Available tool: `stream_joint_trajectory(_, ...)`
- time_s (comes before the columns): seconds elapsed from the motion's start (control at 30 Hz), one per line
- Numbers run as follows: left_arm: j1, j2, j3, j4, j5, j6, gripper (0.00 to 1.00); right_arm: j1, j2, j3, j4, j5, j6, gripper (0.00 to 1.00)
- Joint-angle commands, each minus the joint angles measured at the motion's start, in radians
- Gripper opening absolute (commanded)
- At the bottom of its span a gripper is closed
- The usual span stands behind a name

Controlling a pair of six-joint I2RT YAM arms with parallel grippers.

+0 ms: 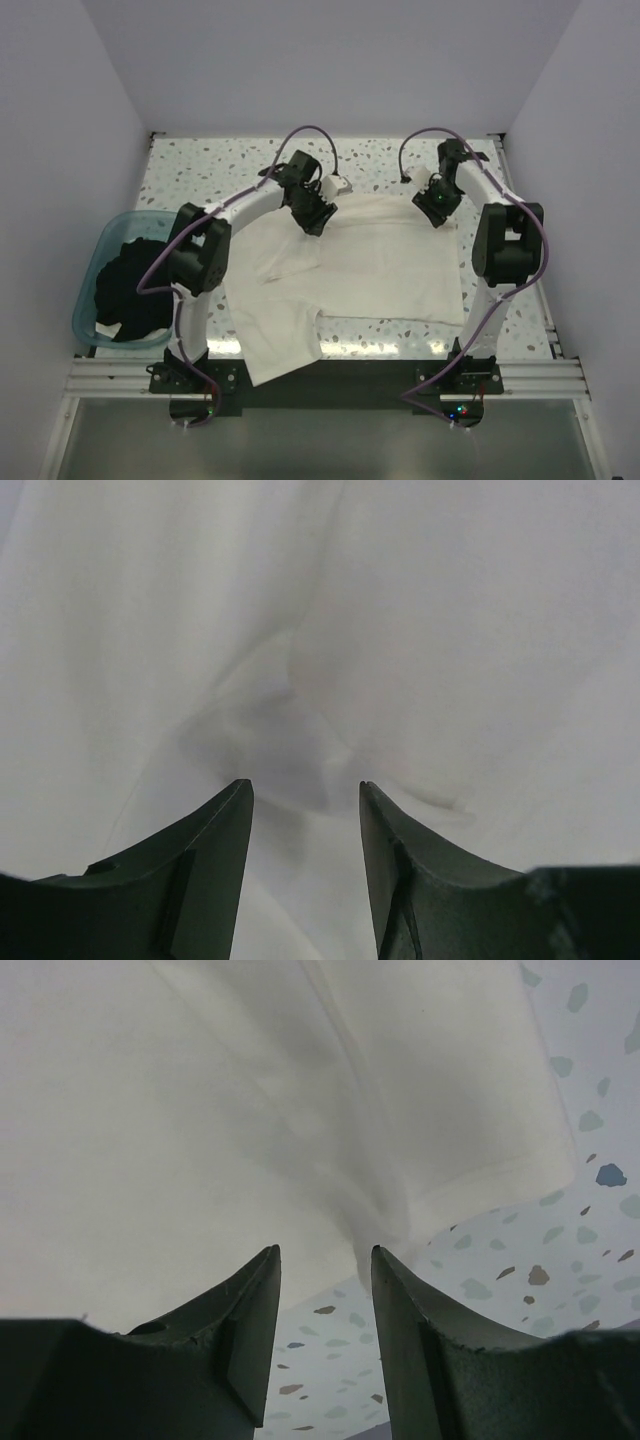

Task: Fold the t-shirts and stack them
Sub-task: Fold the tshirt

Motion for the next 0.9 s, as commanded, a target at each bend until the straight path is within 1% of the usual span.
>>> stream_joint_trajectory(0.0, -0.01, 0.005, 0.009, 0.078, -0.074, -0.032, 0.52, -0.005, 0.0, -0.007, 0.036, 0.04, -0.052, 0.46)
stream_joint_trajectory(0.1, -0.016, 0.025, 0.024, 0.09, -0.066, -0.033, 0.52, -0.012, 0.003, -0.013, 0.05, 0.049, -0.059, 0.46)
stream_joint_trajectory(0.23, -0.025, 0.041, 0.036, 0.11, -0.048, -0.029, 0.52, -0.018, 0.023, 0.028, 0.029, 0.044, -0.058, 0.46)
stream_joint_trajectory(0.27, -0.028, 0.044, 0.038, 0.113, -0.041, -0.027, 0.52, -0.047, 0.026, 0.036, 0.021, 0.041, -0.061, 0.46)
stream_joint_trajectory(0.33, -0.034, 0.059, 0.047, 0.117, -0.035, -0.018, 0.52, -0.053, 0.037, 0.05, 0.007, 0.038, -0.067, 0.46)
stream_joint_trajectory(0.7, -0.042, 0.142, 0.121, 0.144, -0.057, -0.012, 0.5, -0.067, 0.049, 0.055, -0.01, 0.027, -0.089, 0.49)
stream_joint_trajectory(0.73, -0.043, 0.151, 0.127, 0.142, -0.072, -0.012, 0.49, -0.067, 0.055, 0.056, -0.01, 0.027, -0.089, 0.49)
stream_joint_trajectory(0.77, -0.043, 0.16, 0.133, 0.133, -0.074, -0.012, 0.45, -0.065, 0.059, 0.058, -0.011, 0.027, -0.09, 0.49)
stream_joint_trajectory(0.83, -0.043, 0.173, 0.147, 0.122, -0.083, -0.007, 0.4, -0.068, 0.066, 0.064, -0.017, 0.032, -0.093, 0.49)
stream_joint_trajectory(0.87, -0.043, 0.174, 0.145, 0.121, -0.083, -0.004, 0.32, -0.068, 0.069, 0.064, -0.016, 0.032, -0.095, 0.48)
